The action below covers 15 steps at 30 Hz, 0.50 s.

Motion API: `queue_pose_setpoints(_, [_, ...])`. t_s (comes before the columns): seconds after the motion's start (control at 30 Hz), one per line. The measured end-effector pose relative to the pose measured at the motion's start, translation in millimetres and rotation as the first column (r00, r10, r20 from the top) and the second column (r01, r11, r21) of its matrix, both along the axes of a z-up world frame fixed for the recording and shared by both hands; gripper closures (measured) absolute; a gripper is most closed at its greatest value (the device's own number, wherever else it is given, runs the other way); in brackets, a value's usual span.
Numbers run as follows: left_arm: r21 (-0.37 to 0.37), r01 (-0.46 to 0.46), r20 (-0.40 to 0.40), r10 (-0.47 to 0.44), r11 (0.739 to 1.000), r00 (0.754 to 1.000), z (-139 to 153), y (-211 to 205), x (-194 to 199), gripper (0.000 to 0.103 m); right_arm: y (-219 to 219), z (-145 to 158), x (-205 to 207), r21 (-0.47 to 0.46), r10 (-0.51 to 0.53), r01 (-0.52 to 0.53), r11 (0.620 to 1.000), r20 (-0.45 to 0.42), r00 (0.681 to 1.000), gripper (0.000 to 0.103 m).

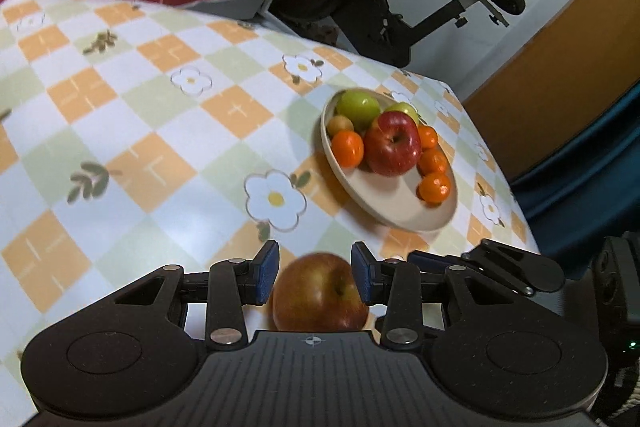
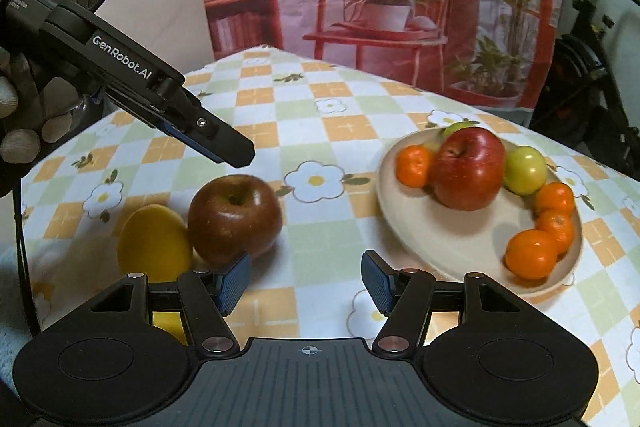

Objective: Organize fruits
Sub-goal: 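Move both grippers back to the remaining red apples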

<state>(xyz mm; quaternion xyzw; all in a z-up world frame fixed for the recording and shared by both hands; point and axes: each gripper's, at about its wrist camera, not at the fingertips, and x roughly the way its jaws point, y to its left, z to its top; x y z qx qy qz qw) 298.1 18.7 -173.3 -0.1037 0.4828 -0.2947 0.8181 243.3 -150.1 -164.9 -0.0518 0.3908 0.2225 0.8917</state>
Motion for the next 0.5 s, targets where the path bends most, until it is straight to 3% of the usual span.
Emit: queue_pose_setpoints(0.5, [-0.035, 0.001, -0.061, -0.003, 0.999, 0.998, -21.3, 7.5, -10.6, 0.061, 22.8, -9.9, 0.9, -0.062, 0.124, -0.126, 0.990, -0.032, 0.992, 0.046])
